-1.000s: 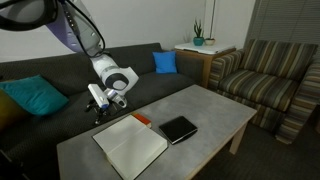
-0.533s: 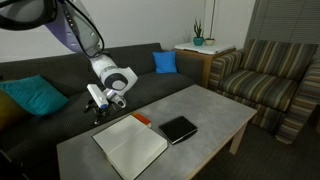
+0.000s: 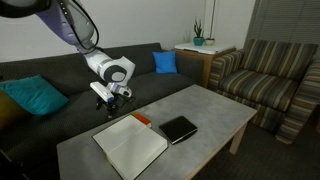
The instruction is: Close the open book on the table
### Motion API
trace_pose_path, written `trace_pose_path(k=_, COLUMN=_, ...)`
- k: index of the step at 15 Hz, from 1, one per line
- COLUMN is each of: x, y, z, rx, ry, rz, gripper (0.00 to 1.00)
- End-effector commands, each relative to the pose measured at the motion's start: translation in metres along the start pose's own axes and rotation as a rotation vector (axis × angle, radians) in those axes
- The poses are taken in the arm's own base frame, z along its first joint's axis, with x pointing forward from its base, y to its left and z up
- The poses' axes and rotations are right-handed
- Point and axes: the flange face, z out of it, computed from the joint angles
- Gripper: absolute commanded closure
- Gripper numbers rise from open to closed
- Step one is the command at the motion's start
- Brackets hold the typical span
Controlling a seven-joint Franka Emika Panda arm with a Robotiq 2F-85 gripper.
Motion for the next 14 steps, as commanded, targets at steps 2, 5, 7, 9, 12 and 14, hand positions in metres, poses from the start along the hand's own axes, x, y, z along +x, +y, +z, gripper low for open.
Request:
trace_pose_path(k=2, x=0.003, y=0.015, z=-0.030, rx=-0.116, ry=0.163, rz=0.015, gripper=0.00)
trace_pose_path(k=5, x=0.004, y=0.036, z=-0.038, rx=-0.115, ry=0.216, rz=0.053, gripper=0.00)
trace_pose_path(k=7, x=0.002, y=0.044, z=-0.030, rx=-0.103, ry=0.213, rz=0.067, gripper=0.00)
trace_pose_path(k=9, x=0.000, y=0.047, z=-0.015, rx=-0.083, ry=0.190, rz=0.074, gripper=0.00)
trace_pose_path(k=12, x=-0.005, y=0.046, z=0.006, rx=-0.061, ry=0.155, rz=0.073, gripper=0.00)
trace_pose_path(k=14, x=-0.008, y=0.041, z=0.016, rx=-0.044, ry=0.134, rz=0.074, gripper=0.00)
